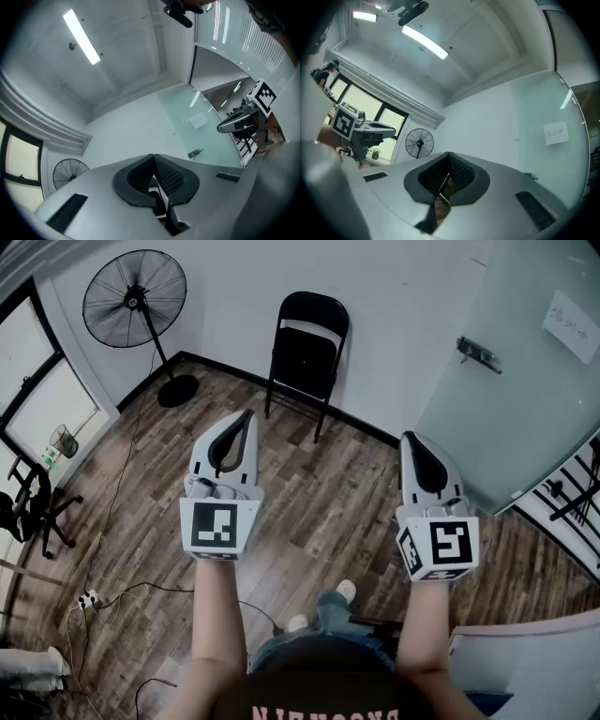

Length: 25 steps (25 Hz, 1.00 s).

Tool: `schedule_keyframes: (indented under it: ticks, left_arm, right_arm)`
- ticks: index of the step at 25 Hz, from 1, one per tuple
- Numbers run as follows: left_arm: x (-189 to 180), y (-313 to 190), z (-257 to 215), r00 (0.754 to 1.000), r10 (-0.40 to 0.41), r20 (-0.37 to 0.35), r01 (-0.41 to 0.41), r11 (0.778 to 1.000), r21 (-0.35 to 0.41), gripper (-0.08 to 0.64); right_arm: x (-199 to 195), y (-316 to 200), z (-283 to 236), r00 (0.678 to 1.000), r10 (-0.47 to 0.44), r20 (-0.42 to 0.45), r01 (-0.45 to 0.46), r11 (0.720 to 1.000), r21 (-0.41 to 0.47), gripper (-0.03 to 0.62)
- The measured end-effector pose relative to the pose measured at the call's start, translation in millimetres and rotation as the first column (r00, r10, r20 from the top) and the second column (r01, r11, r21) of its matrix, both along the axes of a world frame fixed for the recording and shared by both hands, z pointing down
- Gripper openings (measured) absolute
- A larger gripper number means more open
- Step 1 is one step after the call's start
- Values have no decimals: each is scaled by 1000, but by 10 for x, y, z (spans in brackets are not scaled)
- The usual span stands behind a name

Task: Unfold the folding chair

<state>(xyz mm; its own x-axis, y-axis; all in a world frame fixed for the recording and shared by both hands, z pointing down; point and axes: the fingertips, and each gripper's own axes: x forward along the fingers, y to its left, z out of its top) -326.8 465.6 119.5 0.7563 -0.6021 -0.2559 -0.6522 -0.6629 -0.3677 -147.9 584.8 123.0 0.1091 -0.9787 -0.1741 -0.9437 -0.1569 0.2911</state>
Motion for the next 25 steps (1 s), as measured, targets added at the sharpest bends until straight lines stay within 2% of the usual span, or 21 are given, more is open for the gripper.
schedule_keyframes:
  ticks: [3, 5, 12, 13, 14, 15, 16, 17, 18, 19, 25]
  left_arm:
    - [-18, -40, -16, 998, 39, -43, -40, 999, -21, -3]
    - [-26, -68, -23, 998, 31, -63, -34, 999, -39, -4]
    - [111, -161, 112, 998, 28, -54, -33, 995, -97, 1]
    - [174, -188, 136, 998, 43, -55, -49, 992, -114, 112]
    - [244, -224, 154, 997, 58, -58, -65, 990, -129, 269]
    - [311, -272, 159, 995, 65, -70, -75, 987, -142, 388]
    - [371, -332, 155, 994, 61, -88, -74, 985, -154, 495]
    - [423, -396, 150, 993, 47, -107, -65, 984, -167, 536]
    - [473, -459, 149, 992, 30, -122, -51, 982, -180, 570]
    - [524, -520, 150, 991, 13, -129, -38, 981, -191, 572]
    - [956, -828, 204, 993, -39, -110, 13, 974, -226, 574]
  right_arm:
    - [53, -17, 21, 1000, 28, 9, -28, 1000, 3, -2]
    - [74, -26, 31, 1000, 26, 11, -26, 1000, 5, -2]
    - [191, -154, 178, 1000, 19, 12, -18, 999, -31, -2]
    - [233, -195, 198, 1000, 9, 24, -9, 999, -34, 0]
    - [268, -248, 211, 999, -16, 44, 17, 999, -33, 102]
    - [308, -307, 211, 996, -46, 71, 48, 999, -21, 312]
    - [369, -360, 201, 993, -65, 99, 66, 998, 0, 464]
    - [455, -403, 192, 991, -65, 119, 63, 998, 20, 529]
    - [551, -442, 188, 990, -53, 128, 50, 998, 31, 568]
    - [645, -481, 190, 991, -40, 131, 36, 999, 33, 575]
    - [1166, -732, 196, 988, -67, 139, 63, 997, 34, 575]
